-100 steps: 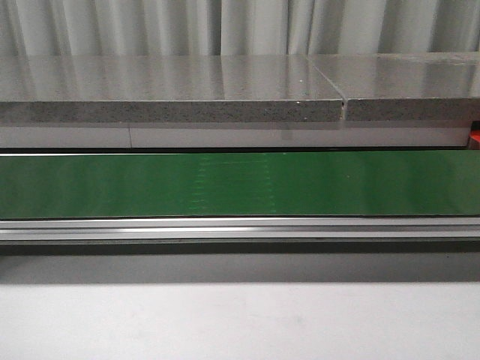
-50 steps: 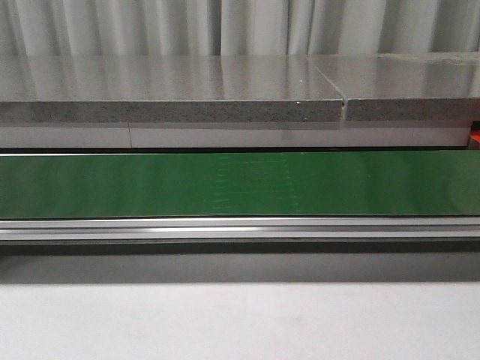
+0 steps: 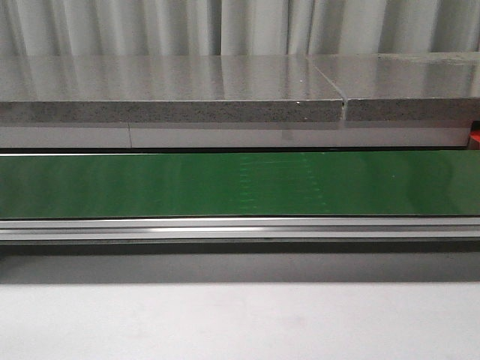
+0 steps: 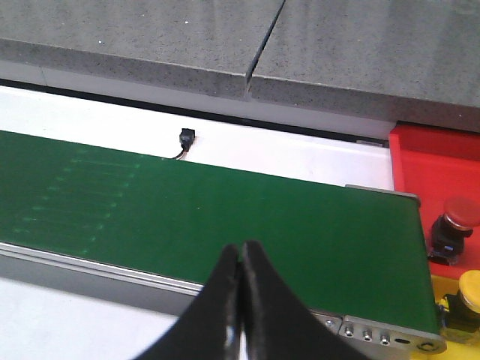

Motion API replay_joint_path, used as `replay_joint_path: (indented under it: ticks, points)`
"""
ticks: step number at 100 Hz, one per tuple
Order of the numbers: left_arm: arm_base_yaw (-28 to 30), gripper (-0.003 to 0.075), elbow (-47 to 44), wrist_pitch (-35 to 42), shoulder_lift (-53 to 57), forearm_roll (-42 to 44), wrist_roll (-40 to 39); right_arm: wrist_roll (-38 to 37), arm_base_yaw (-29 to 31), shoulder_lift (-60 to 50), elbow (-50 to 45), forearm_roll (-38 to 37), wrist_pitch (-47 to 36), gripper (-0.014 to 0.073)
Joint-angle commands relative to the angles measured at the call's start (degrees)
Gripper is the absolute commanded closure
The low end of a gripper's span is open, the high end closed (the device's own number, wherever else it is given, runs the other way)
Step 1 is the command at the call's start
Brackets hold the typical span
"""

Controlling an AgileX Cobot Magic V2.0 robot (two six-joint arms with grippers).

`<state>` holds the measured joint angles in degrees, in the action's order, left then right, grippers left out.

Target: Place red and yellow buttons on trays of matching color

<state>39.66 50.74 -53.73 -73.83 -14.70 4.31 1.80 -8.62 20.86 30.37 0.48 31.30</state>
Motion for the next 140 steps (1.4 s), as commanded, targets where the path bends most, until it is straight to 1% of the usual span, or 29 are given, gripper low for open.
replay_joint_path:
  ticks: [1,29,53,76,113,121,133,140]
  points:
    - [1.24,0.0240,2.33,0.95,-1.37,-0.95,-0.87,0.20,-0.13,0.21,1.41,-0.48,-3.89,0.0660]
    - [2.79,0.0240,7.80,0.25,-10.08,3.13,-5.62,0.20,-0.13,0.21,1.41,-0.48,-3.89,0.0660]
    - [2.79,0.0240,13.06,-2.28,-15.31,3.01,-6.83,0.20,-0.13,0.21,1.41,-0.48,-3.89,0.0660]
    - [2.79,0.0240,15.28,-4.54,-20.29,3.40,-6.91,0.20,-0.13,0.21,1.41,-0.48,-3.89,0.0660]
    - [2.79,0.0244,15.95,-3.53,-25.21,3.54,-6.91,0.20,-0.13,0.21,1.41,-0.48,-3.89,0.0660]
    - [2.79,0.0288,15.95,-3.27,-25.19,3.54,-6.91,0.20,-0.13,0.21,1.41,-0.48,-3.89,0.0660]
    - [2.79,0.0398,16.42,-2.73,-25.19,3.65,-6.55,0.20,-0.13,0.21,1.41,-0.48,-3.89,0.0660]
    - [2.79,0.0447,16.42,-2.29,-25.19,3.65,-6.55,0.20,-0.13,0.21,1.41,-0.48,-3.89,0.0660]
